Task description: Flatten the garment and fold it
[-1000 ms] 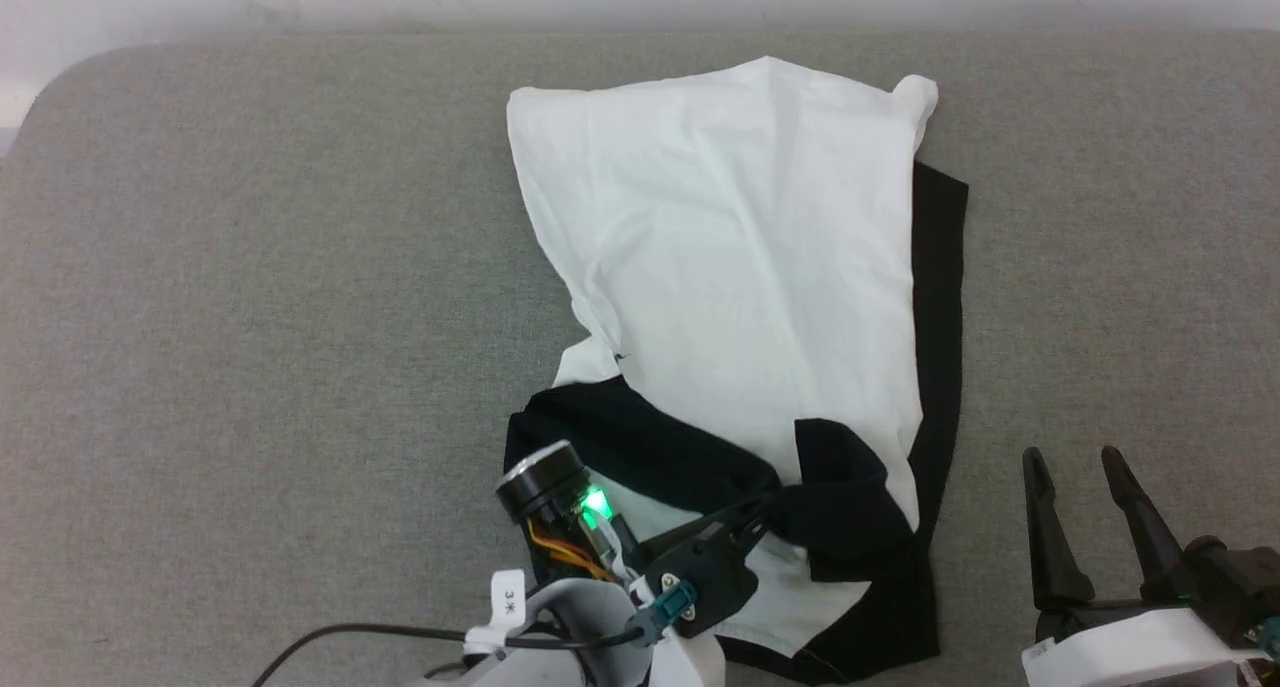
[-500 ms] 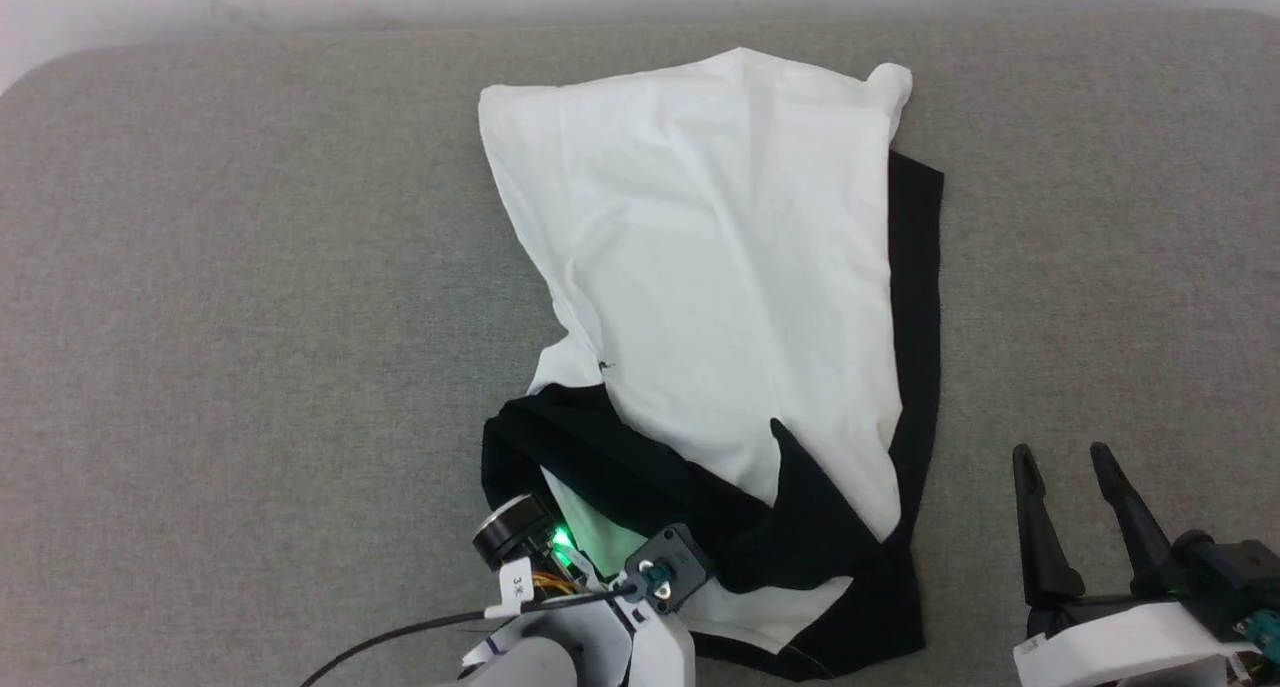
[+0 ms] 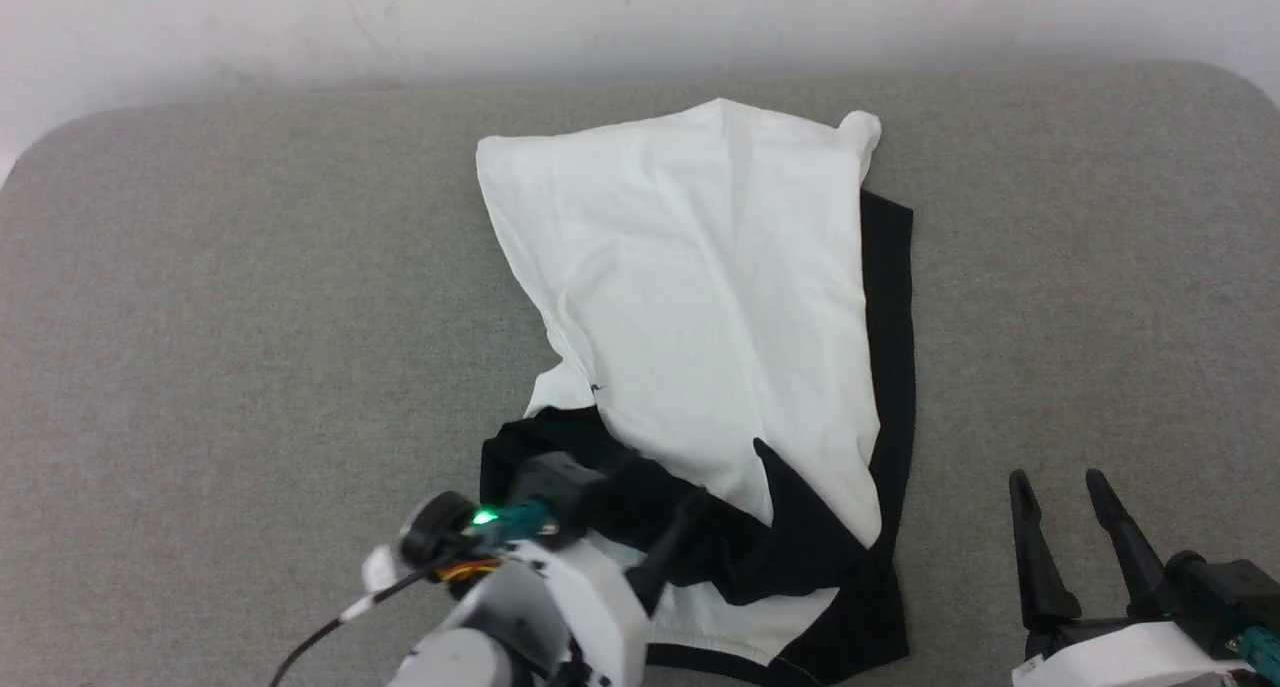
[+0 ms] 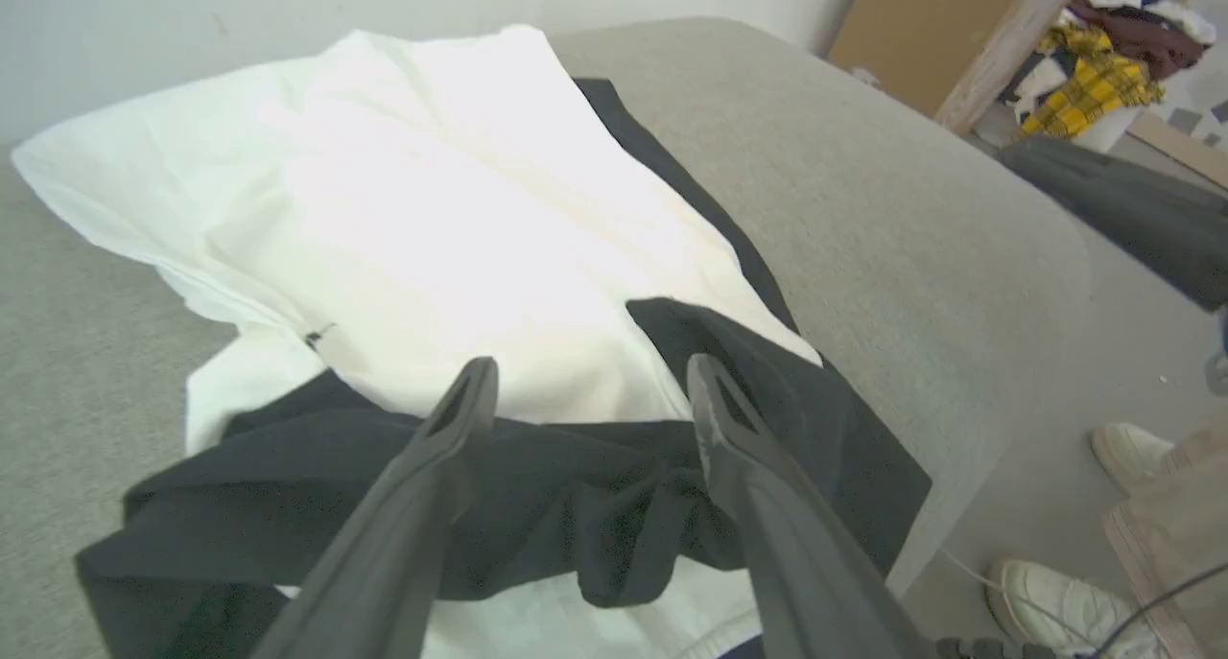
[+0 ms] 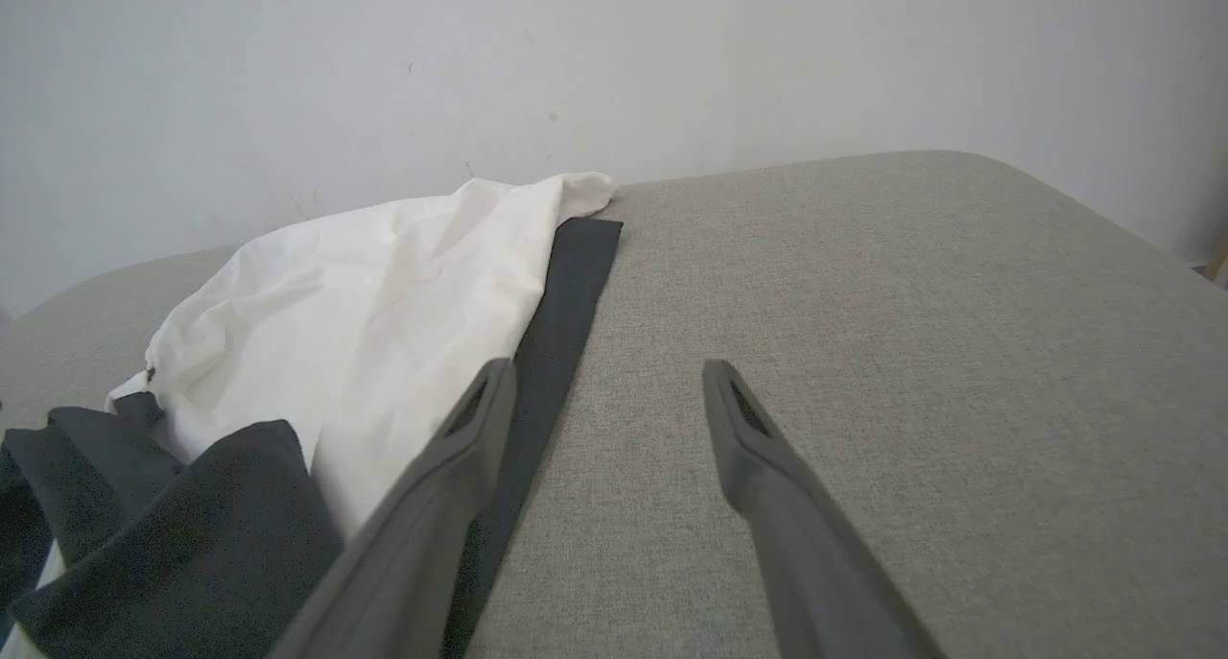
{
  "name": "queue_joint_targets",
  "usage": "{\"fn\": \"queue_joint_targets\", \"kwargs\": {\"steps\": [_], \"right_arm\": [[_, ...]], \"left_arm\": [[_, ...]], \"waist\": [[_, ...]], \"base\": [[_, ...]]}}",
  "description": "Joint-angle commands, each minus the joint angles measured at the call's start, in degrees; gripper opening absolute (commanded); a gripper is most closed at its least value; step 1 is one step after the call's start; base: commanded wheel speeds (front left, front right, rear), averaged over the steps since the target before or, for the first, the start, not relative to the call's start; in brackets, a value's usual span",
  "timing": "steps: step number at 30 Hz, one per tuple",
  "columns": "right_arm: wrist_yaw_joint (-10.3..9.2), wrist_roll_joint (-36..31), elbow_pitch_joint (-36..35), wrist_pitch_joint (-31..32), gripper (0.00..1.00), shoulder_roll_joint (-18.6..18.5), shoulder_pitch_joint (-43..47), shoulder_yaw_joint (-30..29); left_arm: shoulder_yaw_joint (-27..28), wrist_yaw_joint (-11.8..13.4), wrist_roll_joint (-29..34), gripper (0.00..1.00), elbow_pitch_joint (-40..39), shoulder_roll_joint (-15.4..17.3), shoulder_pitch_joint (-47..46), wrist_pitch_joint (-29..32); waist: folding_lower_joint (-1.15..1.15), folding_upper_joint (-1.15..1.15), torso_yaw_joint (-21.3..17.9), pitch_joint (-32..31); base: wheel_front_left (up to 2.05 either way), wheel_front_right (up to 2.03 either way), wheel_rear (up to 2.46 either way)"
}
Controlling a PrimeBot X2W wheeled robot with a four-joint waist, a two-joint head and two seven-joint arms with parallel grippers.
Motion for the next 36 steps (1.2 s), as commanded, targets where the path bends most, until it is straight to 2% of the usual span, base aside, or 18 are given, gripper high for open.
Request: {"fn": "queue_joint_targets", "kwargs": {"steps": [1,5,9,12,14,16,19,21,23,30,36], "right_arm": [[-0.04,0.22,-0.09,0.01,1.0,0.12,0.53,-0.08],[-0.04,0.32,-0.38,0.12,1.0,0.12,1.29,-0.28],[-0.04,0.33,-0.78,0.18,1.0,0.12,1.66,-0.42],[-0.04,0.39,-1.16,0.27,1.0,0.12,1.96,-0.62],[-0.04,0.43,-1.36,0.33,1.0,0.12,2.07,-0.61],[-0.04,0.54,-1.54,0.27,1.0,0.12,2.17,-0.75],[-0.04,0.68,-1.63,0.25,1.0,0.12,2.31,-0.78],[-0.04,0.79,-1.57,0.25,1.0,0.12,2.45,-0.8],[-0.04,0.93,-1.54,0.21,1.0,0.12,2.59,-1.0],[-0.04,-0.04,-2.78,0.38,1.0,0.12,1.48,-2.03],[-0.04,-0.62,-6.31,4.99,1.0,0.12,-6.24,-3.18]], "left_arm": [[0.91,0.97,-0.44,1.0,-1.16,0.46,1.1,-0.47],[7.86,7.44,-2.01,1.0,-9.1,0.23,5.92,-7.89],[13.91,11.01,-2.78,1.0,-13.07,-0.93,10.25,-19.36],[17.57,12.21,-1.94,1.0,-14.32,-1.63,12.91,-24.53],[20.5,13.11,0.12,1.0,-14.86,-1.98,14.52,-25.3],[24.86,14.13,2.57,1.0,-17.22,-3.93,16.06,-25.39],[28.73,13.21,7.26,1.0,-19.26,-5.64,19.89,-25.41],[29.8,11.92,10.48,1.0,-19.41,-5.98,22.74,-25.42],[30.76,11.7,12.28,1.0,-19.72,-7.31,25.22,-25.43],[33.84,9.13,14.28,1.0,-19.93,-9.67,26.66,-25.43],[34.5,6.34,15.45,1.0,-19.35,-10.39,24.18,-25.44]], "waist": [[0.01,0.0,-0.07,-1.01],[0.01,0.0,0.07,-2.17],[0.01,0.0,0.16,-3.16],[0.01,0.0,0.23,-3.66],[0.01,0.0,0.16,-3.95],[0.01,0.0,0.08,-4.12],[0.01,0.0,-0.22,-4.35],[0.01,0.0,-0.49,-4.5],[0.01,0.0,-0.61,-4.52],[0.01,0.0,-0.01,-3.39],[0.01,0.0,-0.12,-0.44]], "base": [[0.0,0.0,0.0],[0.0,0.0,0.0],[0.0,0.0,0.0],[0.0,0.0,0.0],[0.0,0.0,0.0],[0.0,0.0,0.0],[0.0,0.0,0.0],[0.0,0.0,0.0],[0.0,0.0,0.0],[0.0,0.0,0.0],[0.0,0.0,0.0]]}}
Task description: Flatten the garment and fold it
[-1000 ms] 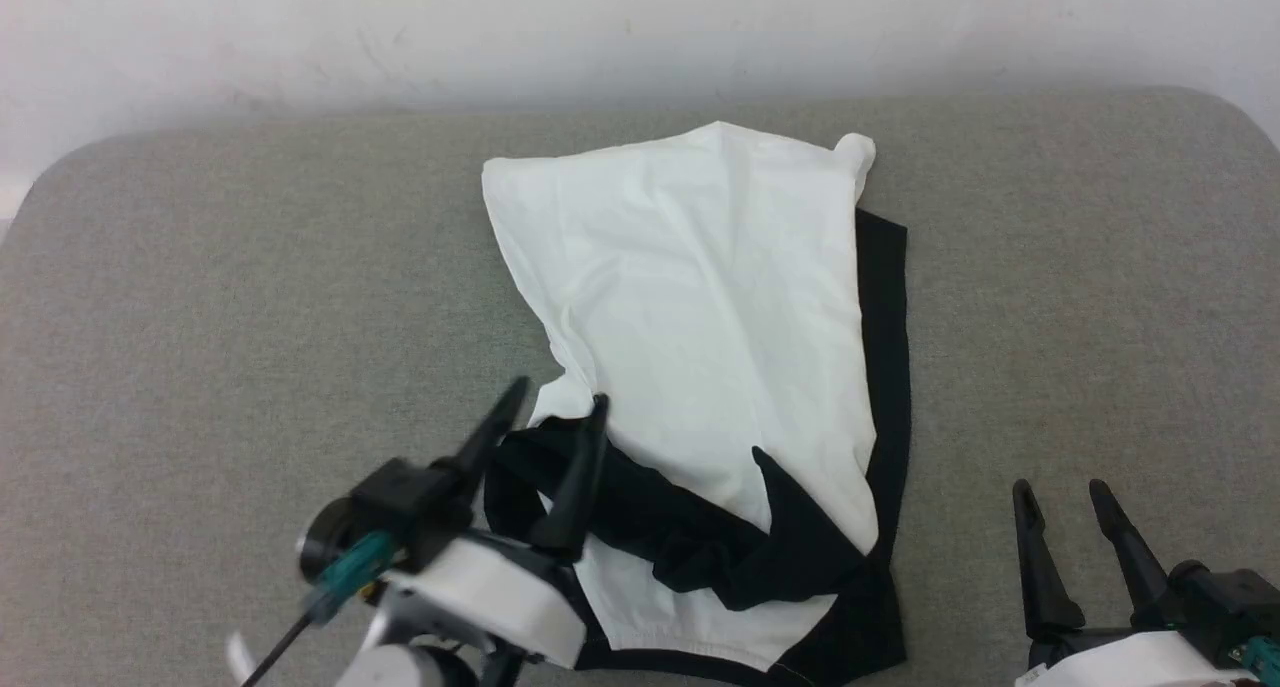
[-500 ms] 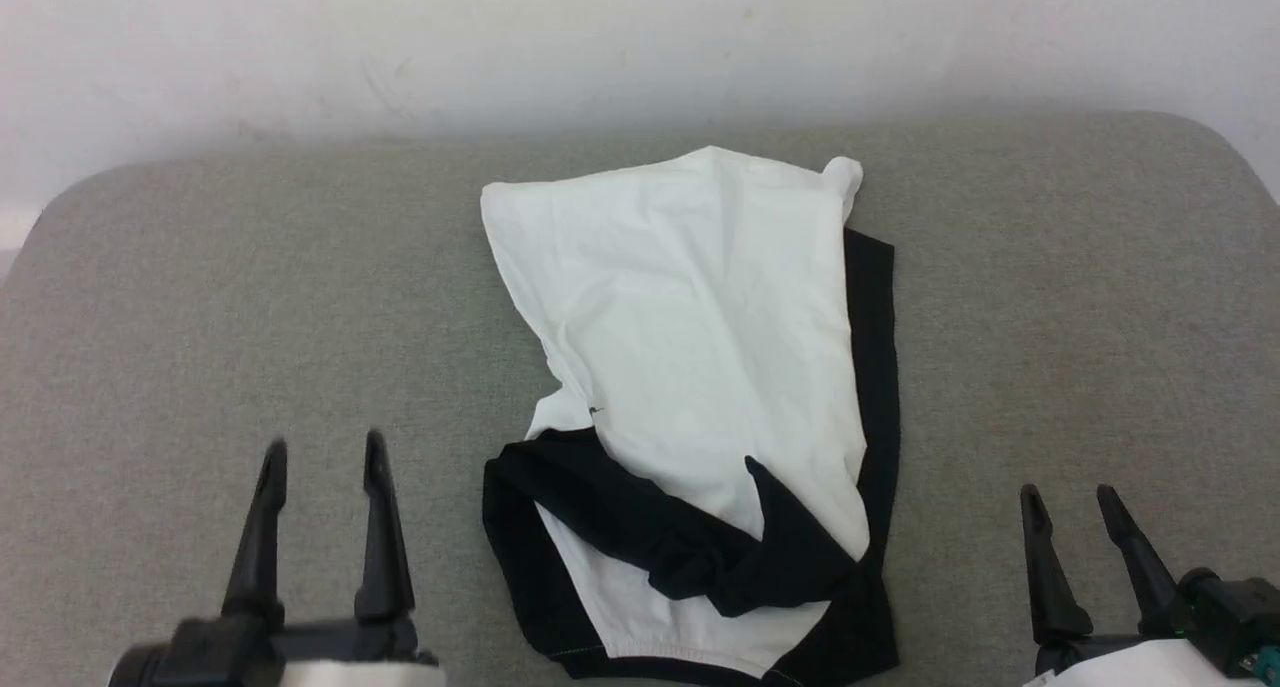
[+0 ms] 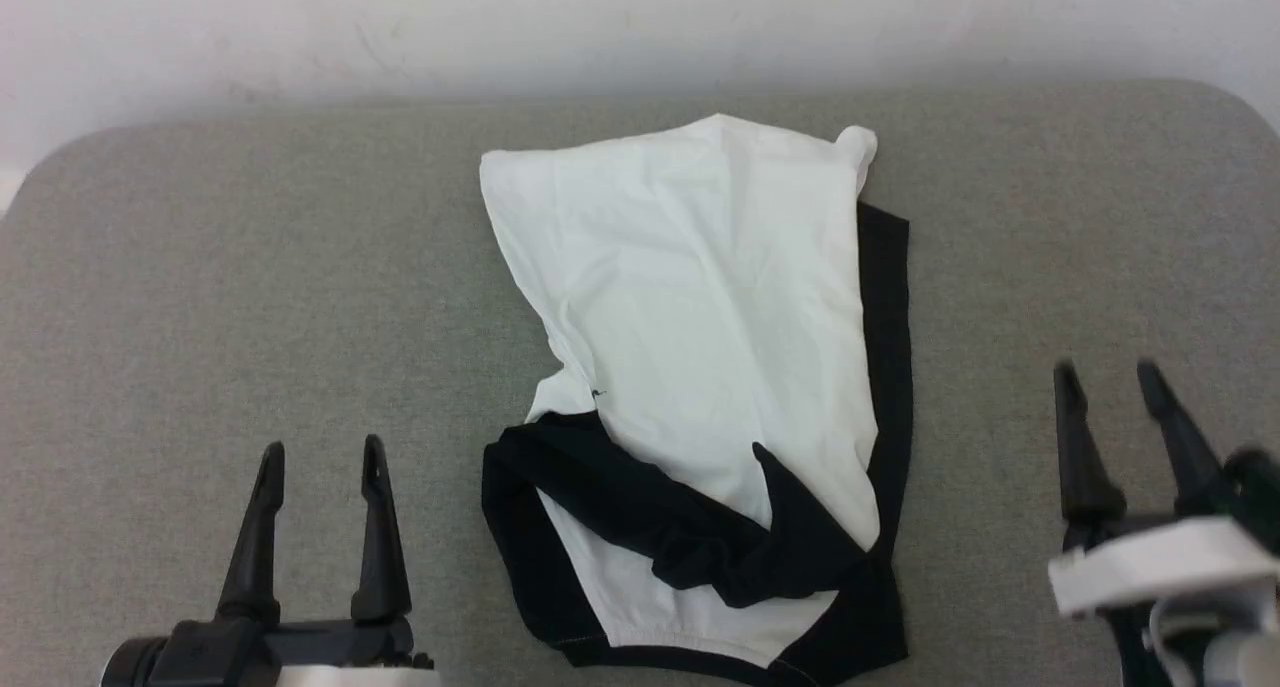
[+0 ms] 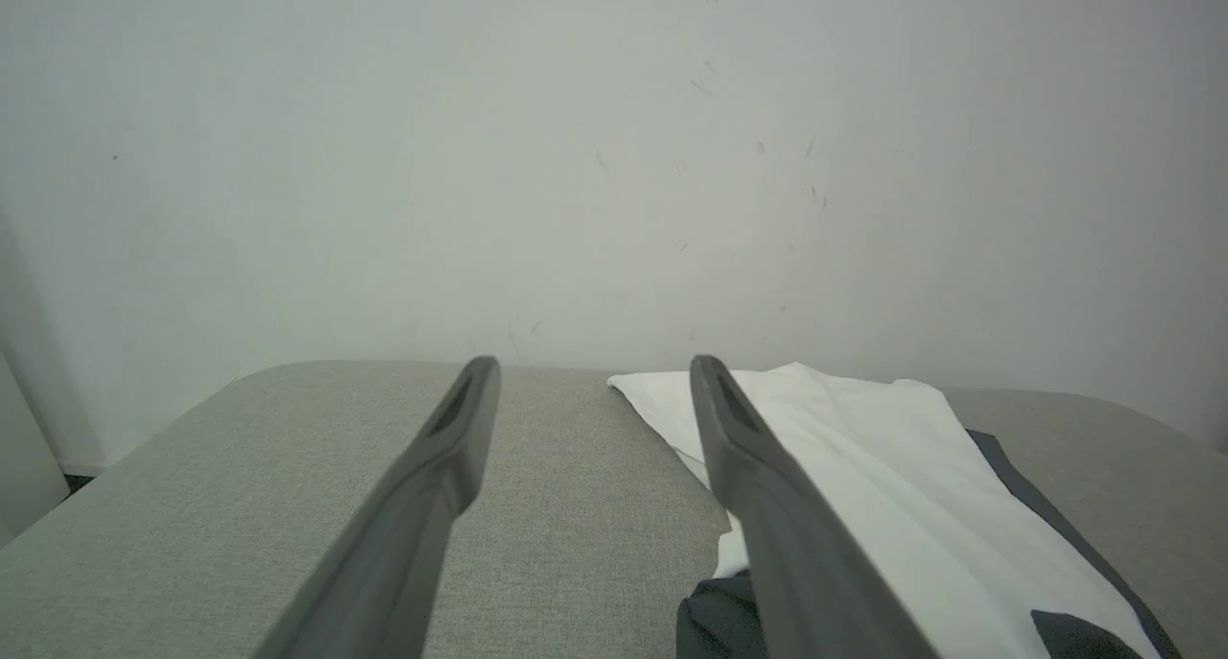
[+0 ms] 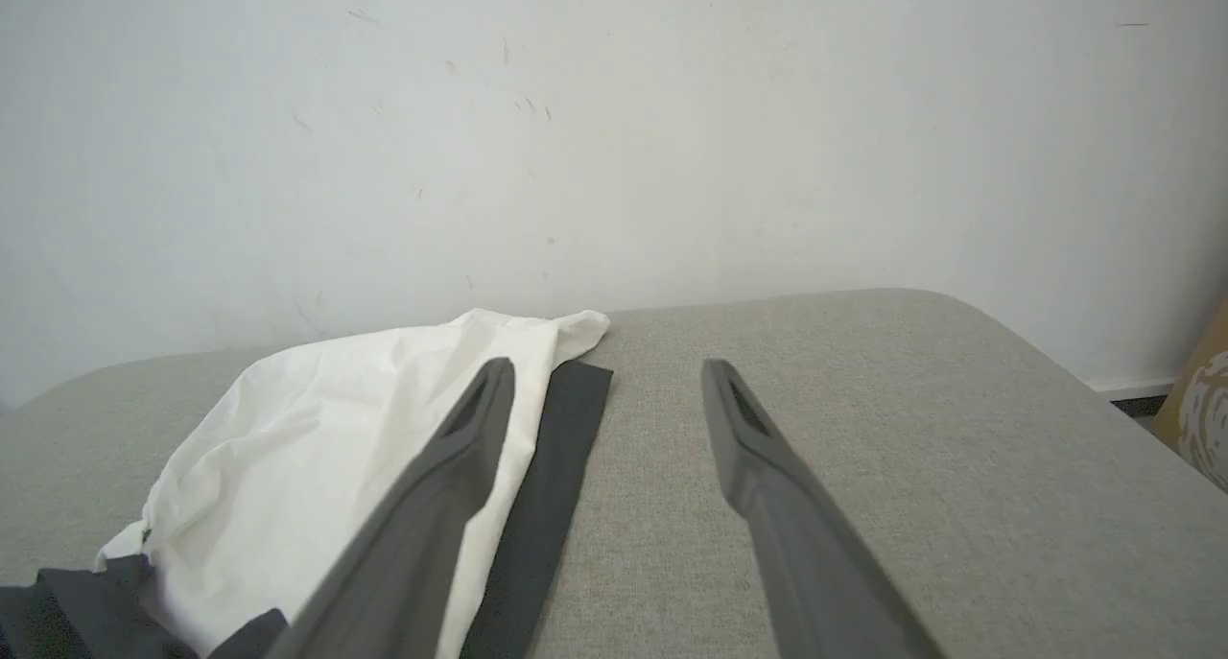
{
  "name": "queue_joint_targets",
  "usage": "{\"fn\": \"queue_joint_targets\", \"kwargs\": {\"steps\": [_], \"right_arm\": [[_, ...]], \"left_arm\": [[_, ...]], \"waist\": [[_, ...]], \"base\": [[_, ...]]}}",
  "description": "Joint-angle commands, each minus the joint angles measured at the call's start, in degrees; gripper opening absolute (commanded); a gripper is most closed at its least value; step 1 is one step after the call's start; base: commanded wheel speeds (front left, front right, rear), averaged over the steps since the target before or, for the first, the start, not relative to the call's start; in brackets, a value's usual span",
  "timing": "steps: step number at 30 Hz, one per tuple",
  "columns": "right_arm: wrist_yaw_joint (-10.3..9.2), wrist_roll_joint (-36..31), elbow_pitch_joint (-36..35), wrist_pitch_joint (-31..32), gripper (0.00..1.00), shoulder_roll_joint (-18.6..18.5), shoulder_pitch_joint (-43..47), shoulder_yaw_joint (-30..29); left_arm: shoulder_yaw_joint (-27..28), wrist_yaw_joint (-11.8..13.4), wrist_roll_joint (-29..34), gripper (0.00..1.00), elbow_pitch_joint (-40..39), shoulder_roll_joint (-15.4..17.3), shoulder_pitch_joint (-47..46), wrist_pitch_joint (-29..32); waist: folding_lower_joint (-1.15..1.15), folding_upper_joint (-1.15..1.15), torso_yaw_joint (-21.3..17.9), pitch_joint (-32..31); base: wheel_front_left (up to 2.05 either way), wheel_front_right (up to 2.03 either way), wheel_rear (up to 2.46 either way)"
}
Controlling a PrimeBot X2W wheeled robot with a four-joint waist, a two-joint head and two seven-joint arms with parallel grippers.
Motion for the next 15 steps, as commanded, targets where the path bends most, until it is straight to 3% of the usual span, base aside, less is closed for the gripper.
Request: {"fn": "queue_joint_targets", "kwargs": {"steps": [1,7,15], "right_arm": [[-0.04,0.3,-0.82,1.55,1.0,0.11,-2.58,-0.09],[-0.04,1.38,-2.52,15.84,1.0,-0.63,-14.72,-1.12],[-0.04,3.8,3.34,31.22,1.0,-6.93,-29.09,-2.97]], "left_arm": [[0.1,-0.51,0.53,1.0,0.11,-0.36,-1.2,-0.25],[-0.49,-2.2,0.6,1.0,0.12,-1.05,-4.35,-0.26],[-1.01,-3.93,2.13,1.0,-0.53,-1.36,-8.41,-0.26]], "waist": [[0.0,0.0,-0.23,1.71],[0.0,0.0,-0.74,6.22],[0.0,0.0,0.24,12.59]], "base": [[0.0,0.0,0.0],[0.0,0.0,0.0],[0.0,0.0,0.0]]}}
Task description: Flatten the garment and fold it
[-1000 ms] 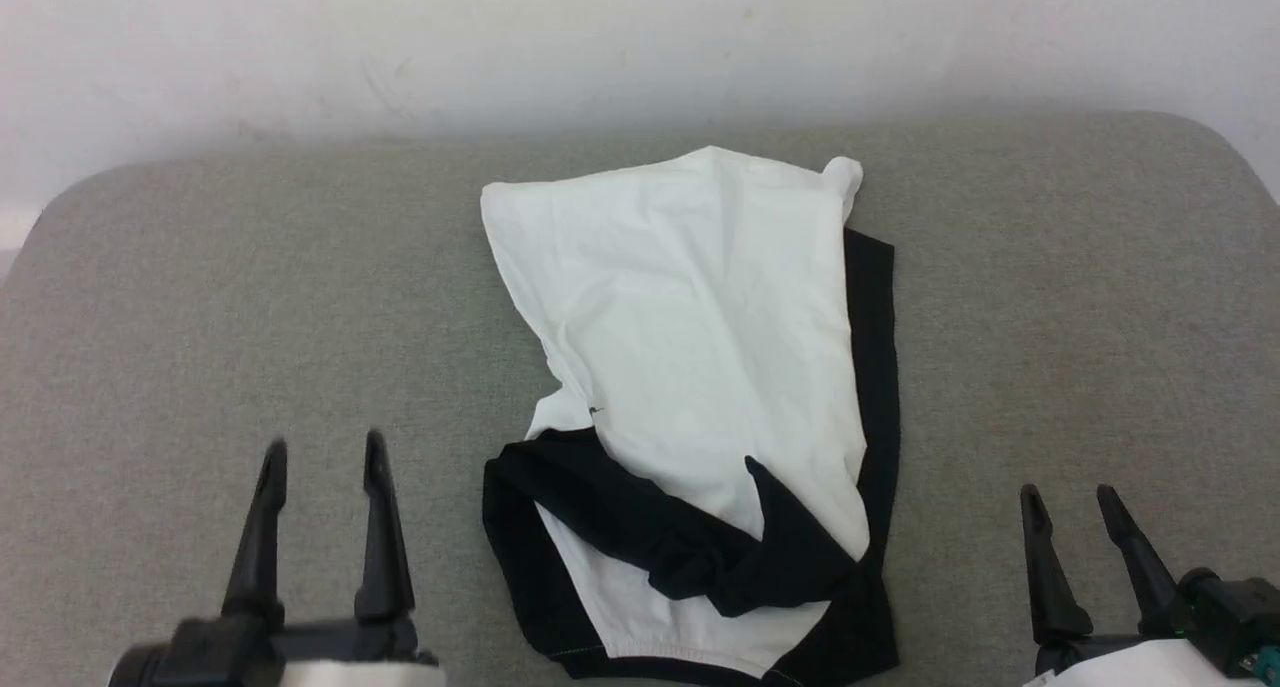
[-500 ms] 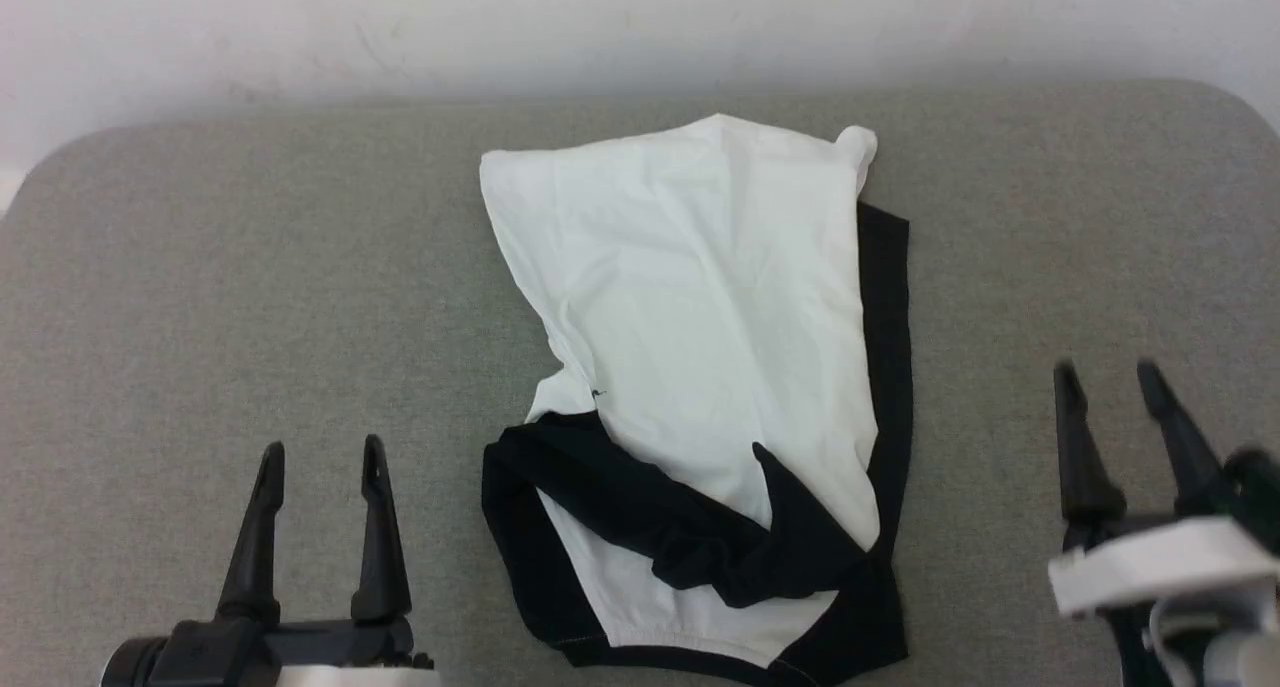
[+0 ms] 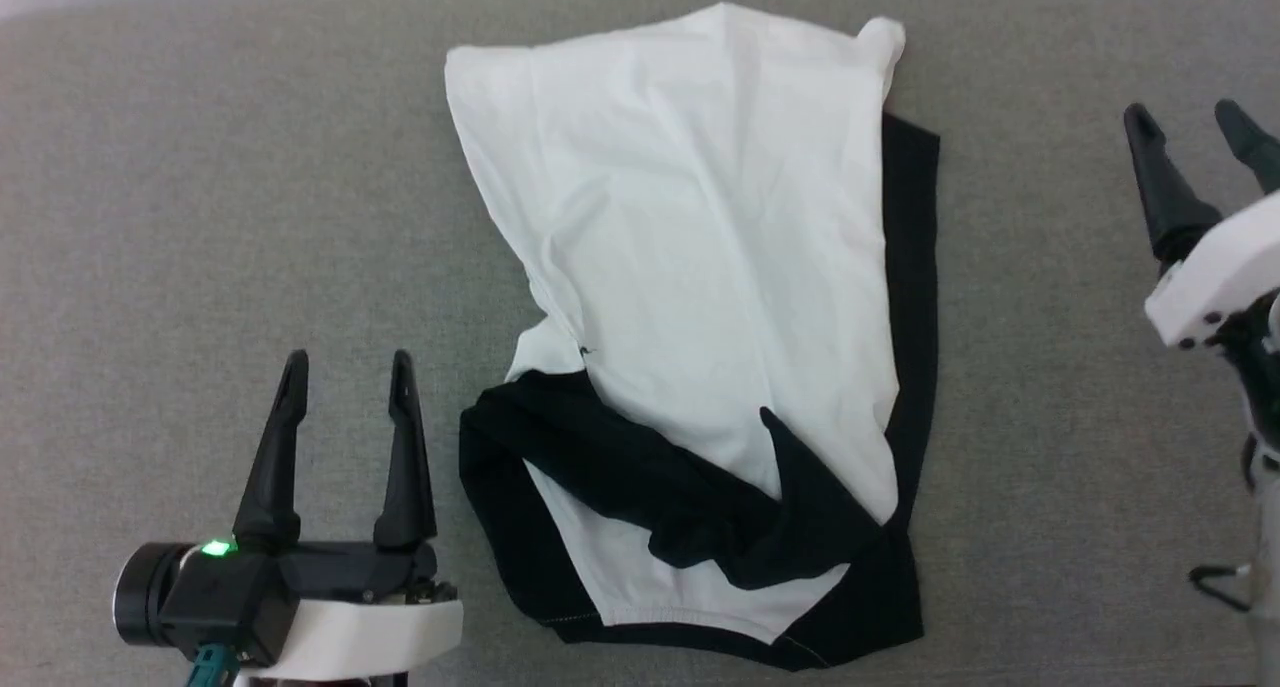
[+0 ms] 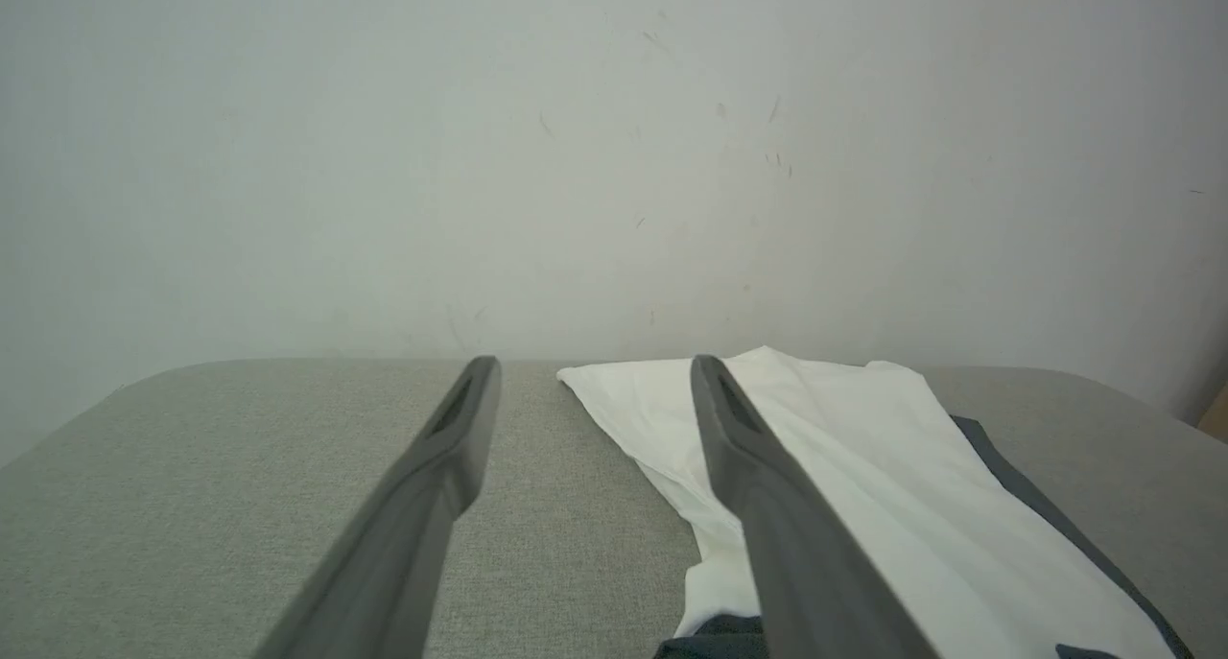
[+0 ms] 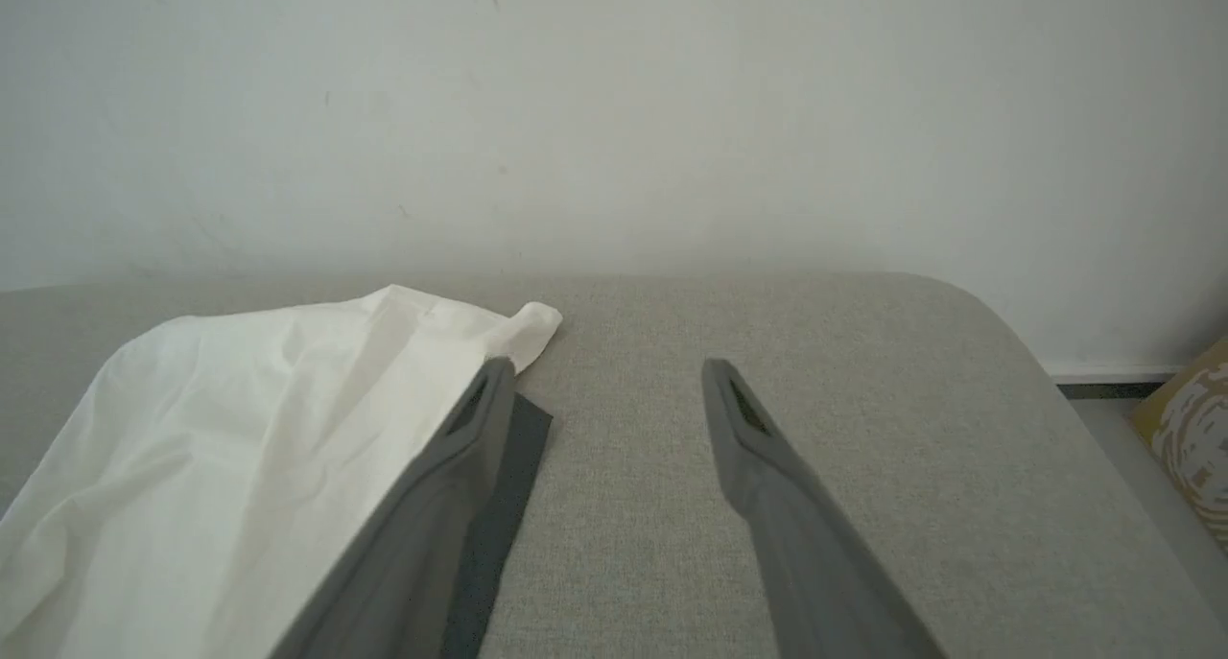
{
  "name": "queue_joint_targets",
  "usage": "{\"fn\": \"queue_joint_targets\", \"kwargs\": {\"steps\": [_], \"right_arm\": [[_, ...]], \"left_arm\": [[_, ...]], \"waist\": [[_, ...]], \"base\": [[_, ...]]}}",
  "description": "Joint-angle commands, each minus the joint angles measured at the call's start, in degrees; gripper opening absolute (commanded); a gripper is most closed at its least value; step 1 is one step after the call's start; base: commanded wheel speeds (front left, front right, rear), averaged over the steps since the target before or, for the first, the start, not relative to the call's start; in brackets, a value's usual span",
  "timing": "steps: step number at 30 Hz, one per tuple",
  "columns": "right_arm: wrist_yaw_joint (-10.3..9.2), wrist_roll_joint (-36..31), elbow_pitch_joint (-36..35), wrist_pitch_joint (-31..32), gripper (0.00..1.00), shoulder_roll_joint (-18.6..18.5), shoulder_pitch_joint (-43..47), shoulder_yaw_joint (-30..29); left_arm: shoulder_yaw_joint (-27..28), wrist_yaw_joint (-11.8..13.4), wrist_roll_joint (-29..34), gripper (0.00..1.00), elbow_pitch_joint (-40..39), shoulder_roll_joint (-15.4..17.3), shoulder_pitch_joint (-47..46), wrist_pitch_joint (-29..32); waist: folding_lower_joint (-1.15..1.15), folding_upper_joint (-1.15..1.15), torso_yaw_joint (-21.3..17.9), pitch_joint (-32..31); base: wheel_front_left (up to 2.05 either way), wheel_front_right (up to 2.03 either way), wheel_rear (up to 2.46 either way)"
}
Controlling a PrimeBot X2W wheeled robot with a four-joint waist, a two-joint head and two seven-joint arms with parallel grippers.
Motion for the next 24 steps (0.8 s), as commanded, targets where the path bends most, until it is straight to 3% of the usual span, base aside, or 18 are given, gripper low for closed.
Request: {"fn": "queue_joint_targets", "kwargs": {"steps": [1,9,24], "right_arm": [[-0.03,0.35,1.23,2.01,1.0,-0.92,-1.39,0.35],[-0.03,2.78,6.53,13.35,1.0,-3.37,-7.59,1.85],[-0.03,-0.7,13.42,14.67,1.0,-3.93,-14.32,0.82]], "left_arm": [[-0.09,-0.57,0.81,1.0,-0.29,-0.24,-1.17,-0.27],[-0.79,-1.76,2.11,1.0,-1.09,-0.32,-3.11,-0.27],[-2.82,-1.78,1.88,1.0,-0.5,-0.58,-5.65,-0.27]], "waist": [[-0.01,0.0,0.88,3.61],[-0.01,0.0,3.0,7.57],[-0.01,0.0,6.9,13.19]], "base": [[0.0,0.0,0.0],[0.0,0.0,0.0],[0.0,0.0,0.0]]}}
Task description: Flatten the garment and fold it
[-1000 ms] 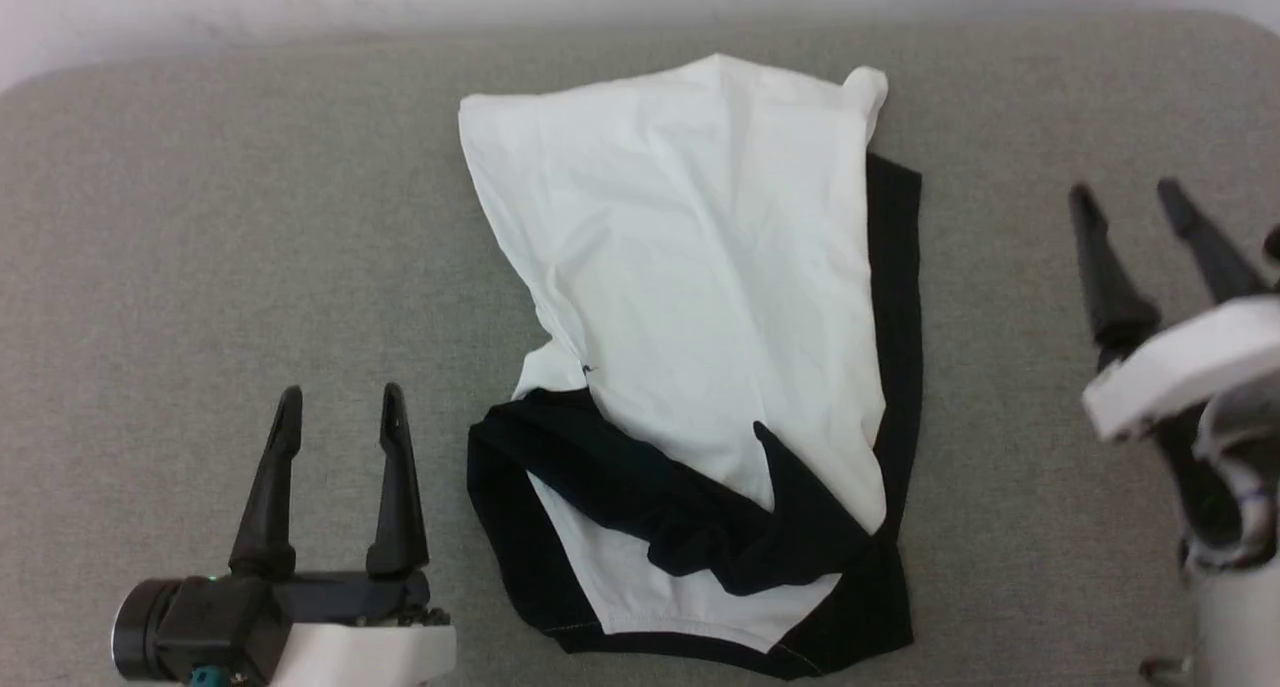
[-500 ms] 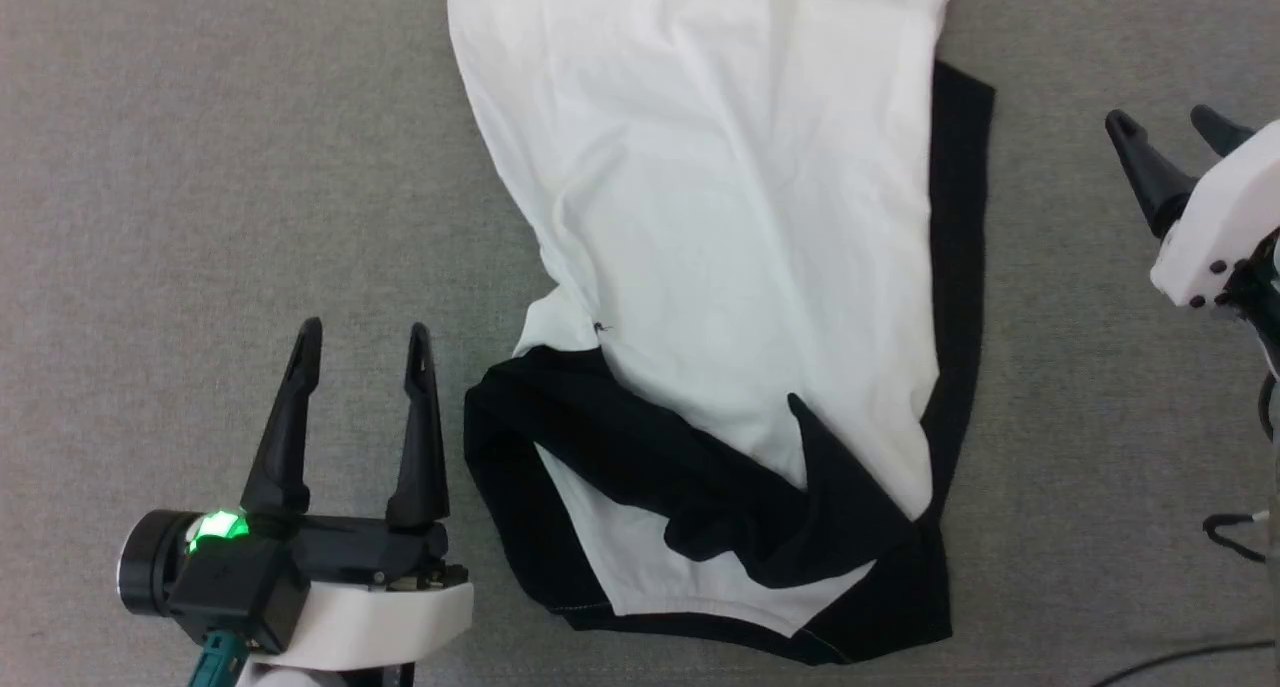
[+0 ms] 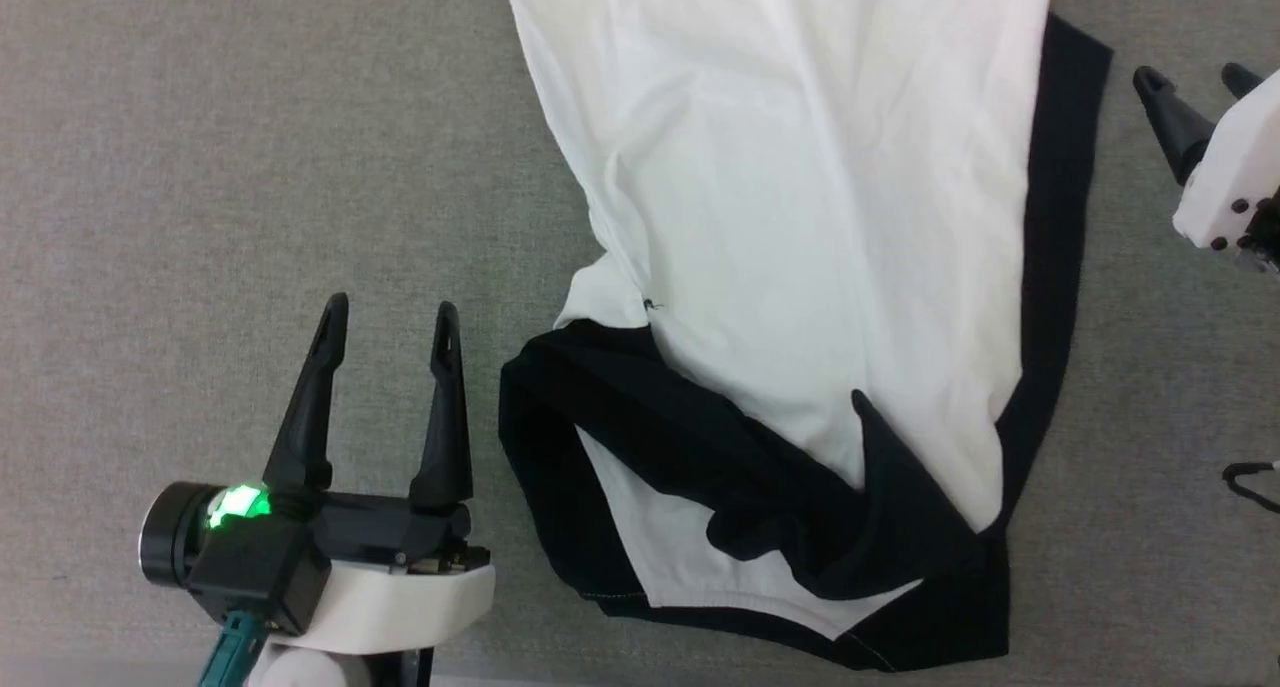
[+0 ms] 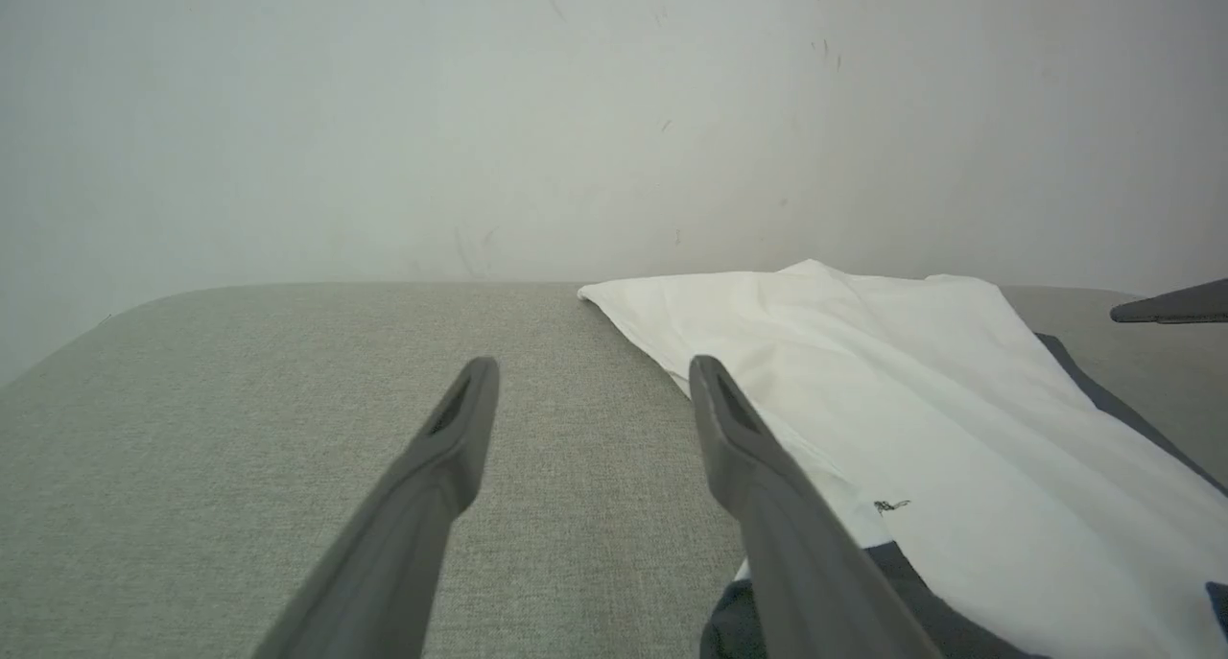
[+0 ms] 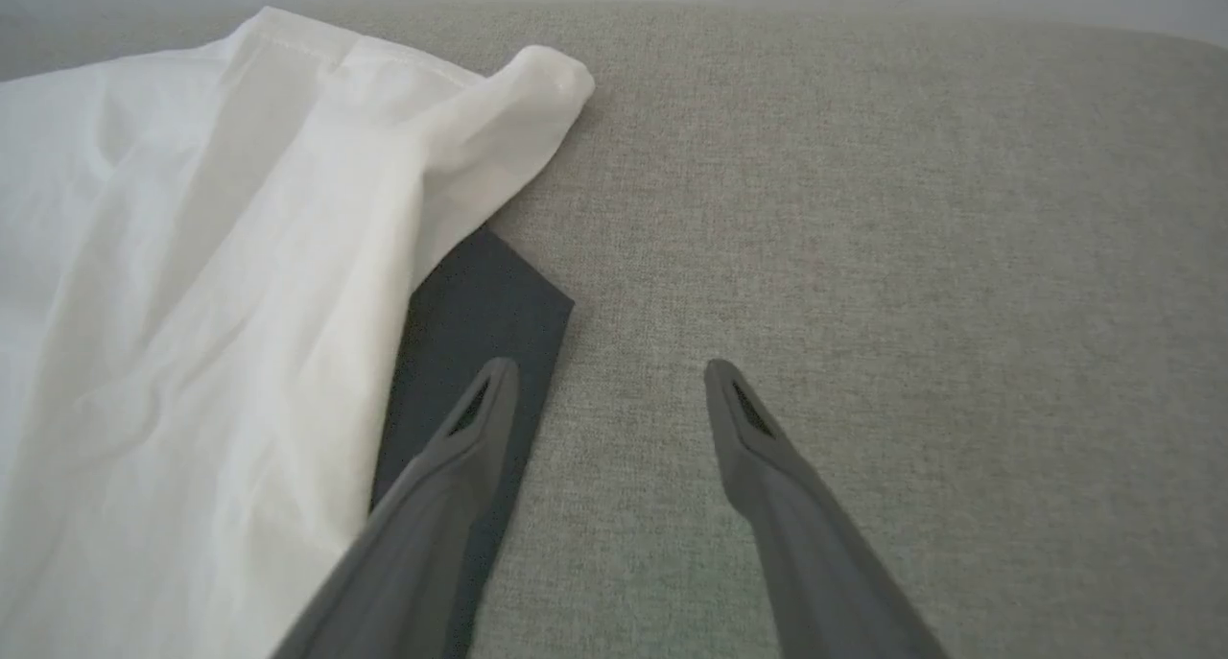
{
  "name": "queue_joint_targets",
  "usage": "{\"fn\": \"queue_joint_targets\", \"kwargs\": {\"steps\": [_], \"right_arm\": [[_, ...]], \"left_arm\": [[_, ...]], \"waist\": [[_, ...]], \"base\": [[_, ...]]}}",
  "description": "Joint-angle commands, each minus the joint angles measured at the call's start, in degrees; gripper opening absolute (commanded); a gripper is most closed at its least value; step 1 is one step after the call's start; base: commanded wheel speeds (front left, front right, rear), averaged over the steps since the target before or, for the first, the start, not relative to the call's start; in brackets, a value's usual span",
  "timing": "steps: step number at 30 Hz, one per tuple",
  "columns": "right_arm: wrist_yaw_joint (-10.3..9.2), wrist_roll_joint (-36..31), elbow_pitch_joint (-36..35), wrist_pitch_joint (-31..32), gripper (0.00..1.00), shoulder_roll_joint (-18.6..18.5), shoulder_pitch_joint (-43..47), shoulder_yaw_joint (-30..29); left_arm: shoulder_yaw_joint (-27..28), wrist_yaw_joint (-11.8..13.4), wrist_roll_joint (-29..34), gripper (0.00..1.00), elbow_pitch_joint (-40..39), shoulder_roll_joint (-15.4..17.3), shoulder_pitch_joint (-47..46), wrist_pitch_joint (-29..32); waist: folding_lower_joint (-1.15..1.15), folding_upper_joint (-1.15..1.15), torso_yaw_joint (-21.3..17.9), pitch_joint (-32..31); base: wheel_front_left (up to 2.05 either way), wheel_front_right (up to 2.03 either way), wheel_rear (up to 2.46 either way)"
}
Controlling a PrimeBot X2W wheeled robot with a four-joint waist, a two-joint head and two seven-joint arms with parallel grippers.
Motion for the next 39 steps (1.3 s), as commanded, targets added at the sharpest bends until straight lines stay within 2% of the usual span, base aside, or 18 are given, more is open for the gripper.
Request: {"fn": "queue_joint_targets", "kwargs": {"steps": [1,17,18,19,22,31,39], "right_arm": [[-0.04,-0.32,0.18,-0.04,1.0,-0.12,-0.79,-0.12],[-0.04,-0.93,3.33,0.94,1.0,-0.16,-3.5,0.58],[-0.04,-0.95,3.5,0.94,0.96,-0.25,-3.54,0.54],[-0.04,-1.03,3.68,0.94,0.59,-0.34,-3.6,0.45],[-0.04,-1.66,4.24,0.89,0.0,-0.47,-3.84,0.0],[-0.04,-3.56,4.86,-2.34,0.0,0.0,-4.6,-1.18],[-0.04,-2.36,3.58,-6.84,0.0,0.83,-2.54,-5.44]], "left_arm": [[-0.14,-0.34,0.07,1.0,0.04,-0.27,-0.95,-0.27],[-1.3,-0.3,0.22,1.0,0.69,-0.35,-3.37,-0.27],[-1.38,-0.3,0.13,1.0,0.82,-0.35,-3.47,-0.27],[-1.42,-0.31,0.05,1.0,0.94,-0.36,-3.54,-0.27],[-1.3,-0.32,-0.13,1.0,1.29,-0.36,-3.65,-0.27],[-0.75,-0.15,-0.37,1.0,2.05,-0.38,-3.34,-0.27],[-0.02,-0.1,-0.45,1.0,2.62,-0.38,-1.87,-0.27]], "waist": [[-0.01,0.0,1.11,1.27],[-0.01,0.0,3.2,4.65],[-0.01,0.0,3.33,4.7],[-0.01,0.0,3.45,4.72],[-0.01,0.0,3.67,4.68],[-0.01,0.0,3.04,3.14],[-0.01,0.0,1.8,-1.5]], "base": [[0.0,0.0,0.0],[0.0,0.0,0.0],[0.0,0.0,0.0],[0.0,0.0,0.0],[0.0,0.0,0.0],[0.0,0.0,0.0],[0.0,0.0,0.0]]}}
